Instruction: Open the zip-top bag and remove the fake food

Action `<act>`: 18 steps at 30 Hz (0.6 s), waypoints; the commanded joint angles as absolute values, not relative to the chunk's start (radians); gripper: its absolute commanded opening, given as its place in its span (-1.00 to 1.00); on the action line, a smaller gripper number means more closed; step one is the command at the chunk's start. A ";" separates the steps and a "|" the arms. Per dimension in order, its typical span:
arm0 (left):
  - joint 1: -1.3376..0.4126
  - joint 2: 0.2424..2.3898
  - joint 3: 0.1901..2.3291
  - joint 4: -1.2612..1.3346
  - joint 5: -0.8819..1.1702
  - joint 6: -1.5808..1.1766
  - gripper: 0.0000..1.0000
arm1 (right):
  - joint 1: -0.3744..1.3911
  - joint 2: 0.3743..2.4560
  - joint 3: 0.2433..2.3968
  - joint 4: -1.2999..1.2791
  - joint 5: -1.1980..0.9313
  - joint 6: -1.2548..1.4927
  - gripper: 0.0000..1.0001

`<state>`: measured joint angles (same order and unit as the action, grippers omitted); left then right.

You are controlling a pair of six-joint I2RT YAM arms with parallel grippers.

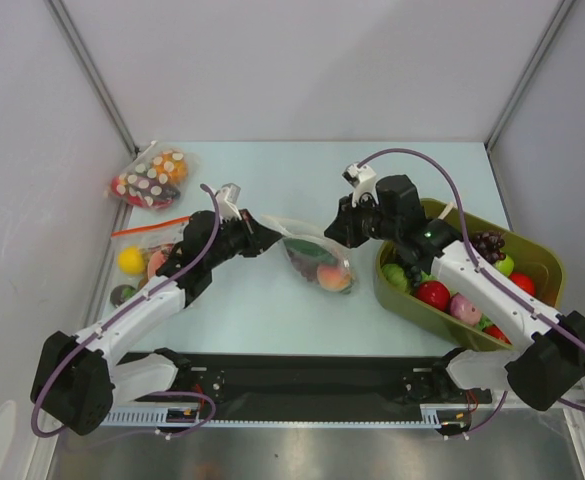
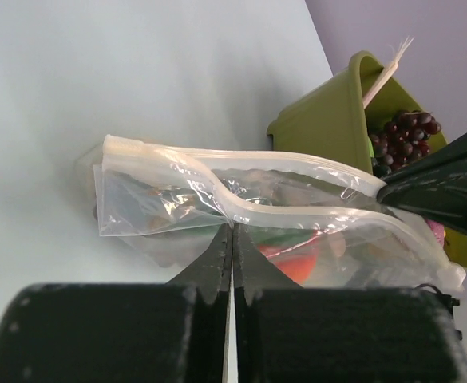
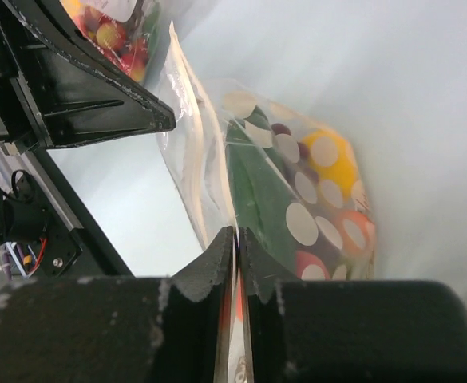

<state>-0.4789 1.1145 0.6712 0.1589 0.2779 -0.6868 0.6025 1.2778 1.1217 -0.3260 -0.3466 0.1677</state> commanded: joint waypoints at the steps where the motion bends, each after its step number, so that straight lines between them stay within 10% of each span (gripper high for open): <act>1: -0.462 1.091 0.687 0.199 0.308 -0.646 -0.99 | 0.583 1.232 1.118 -0.311 -0.325 0.178 -0.76; 11: -0.462 1.066 0.771 0.172 0.402 -0.546 -0.99 | 0.554 1.220 1.121 -0.324 -0.319 0.175 -1.00; 18: -0.462 1.080 0.834 0.120 0.457 -0.485 -0.99 | 0.552 1.210 1.149 -0.249 -0.477 0.187 -0.35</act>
